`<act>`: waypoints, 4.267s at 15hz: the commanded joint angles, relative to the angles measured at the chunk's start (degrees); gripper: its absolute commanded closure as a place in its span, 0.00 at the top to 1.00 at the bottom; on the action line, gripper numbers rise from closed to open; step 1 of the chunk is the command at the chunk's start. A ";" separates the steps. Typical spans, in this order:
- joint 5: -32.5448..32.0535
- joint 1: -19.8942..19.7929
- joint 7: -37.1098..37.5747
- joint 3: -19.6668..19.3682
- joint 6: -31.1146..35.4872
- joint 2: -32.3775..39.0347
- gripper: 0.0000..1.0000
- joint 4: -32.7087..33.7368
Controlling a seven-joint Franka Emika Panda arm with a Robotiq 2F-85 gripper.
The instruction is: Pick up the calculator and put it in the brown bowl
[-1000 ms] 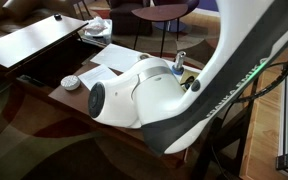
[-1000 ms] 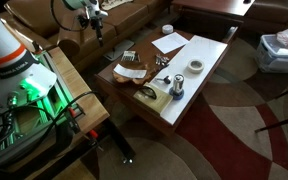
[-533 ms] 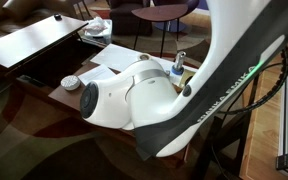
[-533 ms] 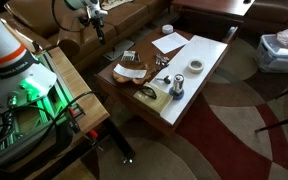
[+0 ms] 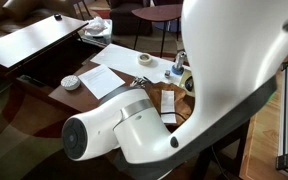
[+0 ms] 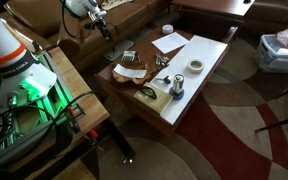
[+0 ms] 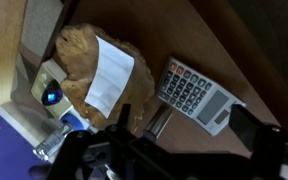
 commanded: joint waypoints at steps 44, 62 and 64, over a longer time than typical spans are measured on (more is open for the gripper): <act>-1.61 -4.28 -35.53 -1.63 4.08 20.10 1.00 19.48; -0.76 0.08 -33.30 -12.35 23.09 19.59 1.00 14.19; -1.58 0.79 -33.57 -13.04 22.14 19.61 1.00 13.35</act>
